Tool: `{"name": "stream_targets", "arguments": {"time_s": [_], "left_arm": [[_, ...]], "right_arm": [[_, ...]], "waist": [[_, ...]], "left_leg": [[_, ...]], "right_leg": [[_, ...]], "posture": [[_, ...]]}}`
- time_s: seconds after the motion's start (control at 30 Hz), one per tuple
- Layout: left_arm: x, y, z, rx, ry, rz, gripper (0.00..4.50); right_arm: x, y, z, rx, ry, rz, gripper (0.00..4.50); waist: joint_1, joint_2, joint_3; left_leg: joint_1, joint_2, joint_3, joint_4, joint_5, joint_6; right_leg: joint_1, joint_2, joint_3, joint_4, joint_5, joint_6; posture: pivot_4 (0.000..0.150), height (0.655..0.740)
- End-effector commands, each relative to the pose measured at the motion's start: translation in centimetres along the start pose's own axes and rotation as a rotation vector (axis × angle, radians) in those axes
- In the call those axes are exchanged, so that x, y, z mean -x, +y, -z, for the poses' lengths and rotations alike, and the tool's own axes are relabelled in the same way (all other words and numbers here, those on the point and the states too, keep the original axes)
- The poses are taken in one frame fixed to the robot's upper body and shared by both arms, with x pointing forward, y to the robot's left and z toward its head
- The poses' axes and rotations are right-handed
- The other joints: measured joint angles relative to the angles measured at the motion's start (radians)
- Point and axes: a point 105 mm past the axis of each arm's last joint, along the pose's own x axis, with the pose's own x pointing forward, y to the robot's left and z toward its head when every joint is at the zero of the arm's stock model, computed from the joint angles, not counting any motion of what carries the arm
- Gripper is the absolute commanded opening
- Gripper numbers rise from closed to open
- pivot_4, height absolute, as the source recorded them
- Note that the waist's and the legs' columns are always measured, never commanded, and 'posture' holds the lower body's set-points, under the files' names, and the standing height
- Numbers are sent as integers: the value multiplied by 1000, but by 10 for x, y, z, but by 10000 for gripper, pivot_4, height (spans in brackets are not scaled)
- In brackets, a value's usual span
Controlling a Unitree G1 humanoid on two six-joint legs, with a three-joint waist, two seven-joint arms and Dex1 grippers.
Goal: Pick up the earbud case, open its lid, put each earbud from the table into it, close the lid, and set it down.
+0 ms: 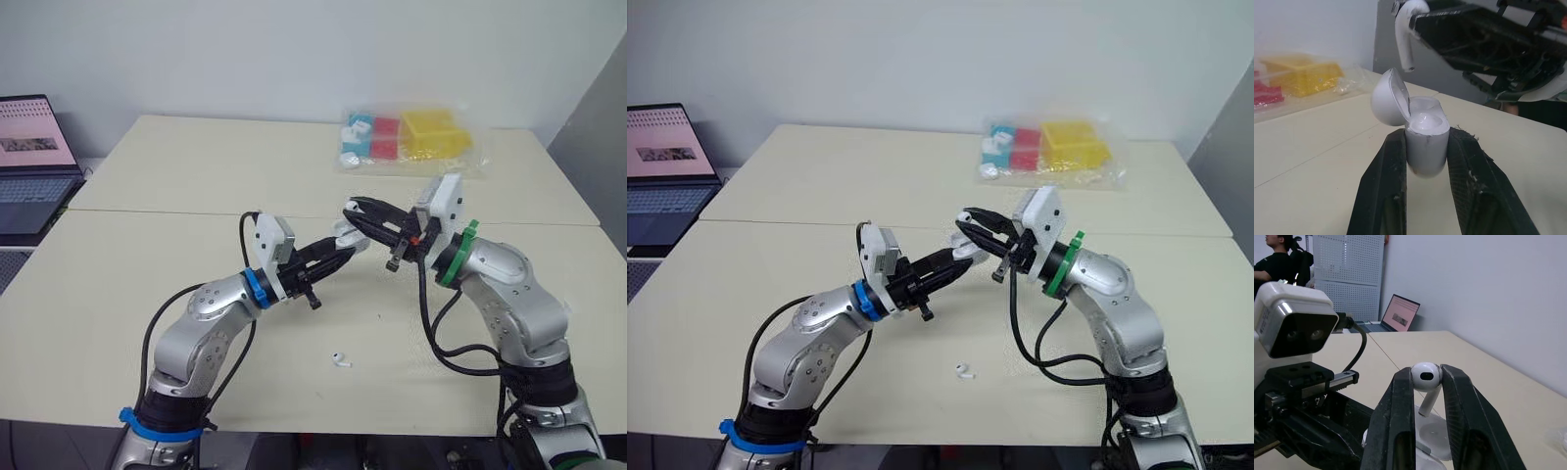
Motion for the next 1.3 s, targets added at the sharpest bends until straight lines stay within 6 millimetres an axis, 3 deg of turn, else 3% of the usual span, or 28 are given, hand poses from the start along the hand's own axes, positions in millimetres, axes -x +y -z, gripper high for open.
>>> {"name": "stream_targets", "arguments": {"time_s": [0.03, 0.53, 0.77, 1.13, 1.3], "left_arm": [[-1, -1, -17, -37, -47, 7, 7978], [-1, -2, -18, -58, -40, 23, 7978], [-2, -6, -19, -133, -48, 37, 7978], [-2, -5, -14, -169, -47, 24, 7977], [1, 4, -11, -177, -39, -33, 7977]], "right_arm": [[3, 2, 0, 38, -18, -4, 4114], [16, -3, 18, 75, 32, 13, 4114], [15, 7, 21, 37, 70, -62, 4114], [24, 6, 10, -40, 116, -86, 42574], [43, 1, -12, -22, 138, -120, 42639]], "waist": [[0, 0, 0], [1, 0, 0], [1, 0, 0], [1, 0, 0], [2, 1, 1]], "left_leg": [[0, 0, 0, 0, 0, 0], [-1, 0, 0, 0, 0, 0], [-1, 0, 0, 0, 0, 0], [-2, 0, 1, 0, 0, 0], [-4, 0, 0, 0, 0, 0]], "right_leg": [[0, 0, 0, 0, 0, 0], [-1, 0, 0, 0, 0, 0], [-1, 0, 0, 0, 0, 0], [-2, 0, 0, 0, 0, 0], [-3, 0, 0, -1, 0, 0]], "posture": [[1500, 7389], [1500, 7389], [1500, 7389], [1500, 7389], [1500, 7389]]}}
